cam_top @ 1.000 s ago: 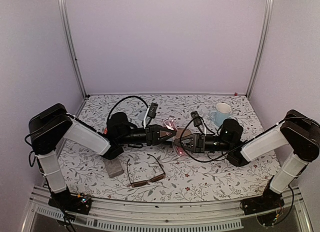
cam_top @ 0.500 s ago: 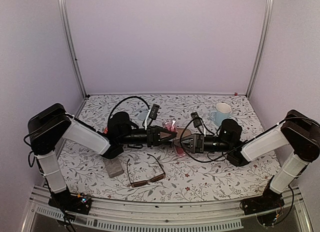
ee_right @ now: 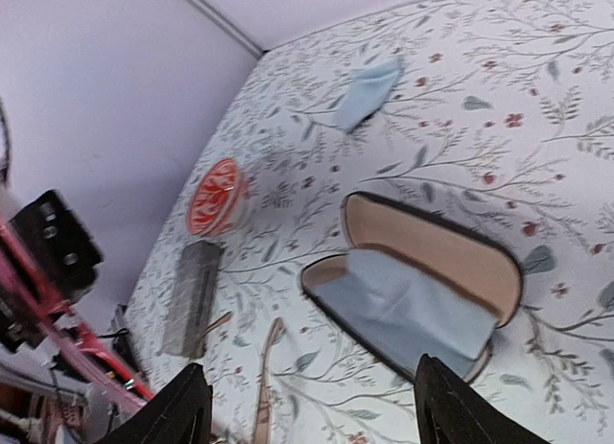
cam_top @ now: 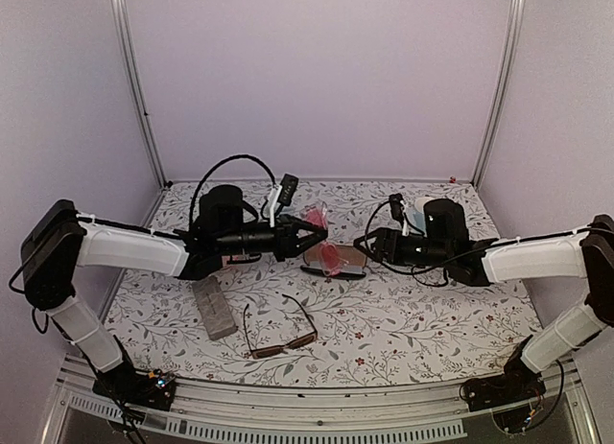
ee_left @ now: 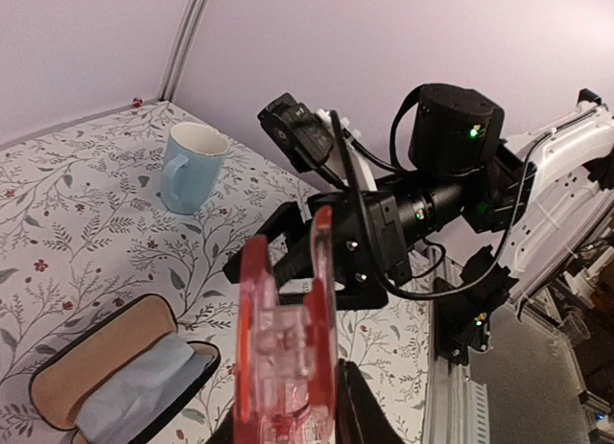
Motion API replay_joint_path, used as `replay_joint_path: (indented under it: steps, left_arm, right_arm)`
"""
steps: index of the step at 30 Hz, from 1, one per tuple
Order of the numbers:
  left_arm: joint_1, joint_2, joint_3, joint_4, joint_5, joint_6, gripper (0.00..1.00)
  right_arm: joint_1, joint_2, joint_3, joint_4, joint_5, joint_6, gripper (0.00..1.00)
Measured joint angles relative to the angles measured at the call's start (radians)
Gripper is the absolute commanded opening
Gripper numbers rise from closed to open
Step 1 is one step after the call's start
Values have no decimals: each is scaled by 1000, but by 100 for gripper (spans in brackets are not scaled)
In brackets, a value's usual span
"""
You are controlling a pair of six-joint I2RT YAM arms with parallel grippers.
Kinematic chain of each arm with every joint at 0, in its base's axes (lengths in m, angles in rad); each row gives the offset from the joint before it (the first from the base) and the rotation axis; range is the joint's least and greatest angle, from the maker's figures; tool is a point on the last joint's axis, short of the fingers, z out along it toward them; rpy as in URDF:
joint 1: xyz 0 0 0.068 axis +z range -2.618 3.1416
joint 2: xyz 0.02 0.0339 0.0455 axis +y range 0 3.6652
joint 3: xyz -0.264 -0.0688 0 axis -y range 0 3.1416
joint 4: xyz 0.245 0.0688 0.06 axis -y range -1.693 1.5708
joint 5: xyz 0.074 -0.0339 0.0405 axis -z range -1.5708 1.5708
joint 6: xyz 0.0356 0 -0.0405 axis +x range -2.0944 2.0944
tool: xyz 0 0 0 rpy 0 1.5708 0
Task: Organize the sunglasses
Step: Pick up the opened sunglasses case from the center of the board.
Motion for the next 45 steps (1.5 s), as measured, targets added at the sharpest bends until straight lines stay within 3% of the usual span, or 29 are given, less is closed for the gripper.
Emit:
replay_joint_path:
  steps: [7, 17, 35, 45]
  left_arm:
    - [0, -67, 45, -226, -171, 156, 20]
    - [0, -64, 128, -433, -356, 291, 20]
    - [-47, 172, 368, -632, -534, 489, 20]
    - [-109, 276, 466, -715, -688, 638, 20]
  right_arm:
    - [-31, 179, 217, -268, 193, -88, 66]
    - [-31, 345, 251, -379, 193, -115, 51]
    - [-19, 322, 139, -260, 148, -85, 52]
    - [-25, 286, 118, -252, 143, -61, 62]
